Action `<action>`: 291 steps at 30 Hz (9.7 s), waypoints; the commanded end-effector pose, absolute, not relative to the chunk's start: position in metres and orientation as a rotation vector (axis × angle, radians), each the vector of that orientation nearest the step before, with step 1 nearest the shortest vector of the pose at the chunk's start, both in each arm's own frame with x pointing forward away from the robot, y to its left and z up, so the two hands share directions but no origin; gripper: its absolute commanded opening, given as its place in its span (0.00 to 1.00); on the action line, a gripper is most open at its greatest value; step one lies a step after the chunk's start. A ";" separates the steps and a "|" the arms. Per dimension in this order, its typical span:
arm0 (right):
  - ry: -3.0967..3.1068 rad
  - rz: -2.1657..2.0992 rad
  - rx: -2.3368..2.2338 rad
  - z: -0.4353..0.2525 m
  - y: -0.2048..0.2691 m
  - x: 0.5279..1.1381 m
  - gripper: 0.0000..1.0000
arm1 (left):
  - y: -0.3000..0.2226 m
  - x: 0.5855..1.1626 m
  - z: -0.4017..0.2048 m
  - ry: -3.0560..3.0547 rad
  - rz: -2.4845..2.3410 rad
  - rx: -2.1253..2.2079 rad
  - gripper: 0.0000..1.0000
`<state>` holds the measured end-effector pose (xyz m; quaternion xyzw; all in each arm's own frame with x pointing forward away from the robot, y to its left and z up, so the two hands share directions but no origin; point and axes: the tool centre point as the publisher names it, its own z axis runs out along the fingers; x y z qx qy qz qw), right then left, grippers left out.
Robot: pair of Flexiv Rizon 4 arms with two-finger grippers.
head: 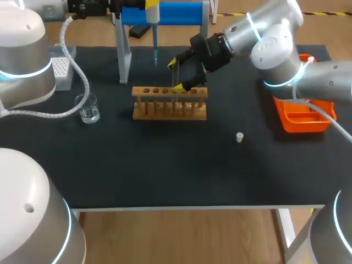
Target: Invert the test tube, pick up the pipette, mount the tip to pipette, aspirate from beaker and dispense into the tube, eject the tip, return the pipette, and cap with the stopper.
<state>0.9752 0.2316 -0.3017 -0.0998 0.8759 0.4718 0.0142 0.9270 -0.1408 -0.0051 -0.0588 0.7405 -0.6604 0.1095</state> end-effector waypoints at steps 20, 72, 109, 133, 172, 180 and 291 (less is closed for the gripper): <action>2.727 1.468 -0.312 -0.302 0.231 0.975 1.00 | -0.178 0.954 0.013 2.191 -2.016 -0.215 0.00; 2.727 1.468 -0.312 -0.302 0.231 0.975 1.00 | -0.179 0.976 -0.020 2.155 -2.054 -0.151 0.00; 2.727 1.468 -0.312 -0.302 0.231 0.975 1.00 | -0.181 0.982 -0.030 2.172 -1.970 -0.110 0.00; 2.727 1.468 -0.312 -0.302 0.231 0.975 1.00 | -0.178 0.966 -0.030 2.274 -1.977 -0.095 0.00; 2.727 1.468 -0.312 -0.302 0.231 0.975 1.00 | -0.190 0.975 -0.062 2.287 -1.979 -0.054 0.00; 2.727 1.468 -0.312 -0.302 0.231 0.975 1.00 | -0.190 0.976 -0.066 2.294 -1.980 -0.062 0.00; 2.707 1.479 -0.308 -0.293 0.212 0.966 1.00 | -0.188 0.982 -0.096 2.306 -1.961 -0.123 0.00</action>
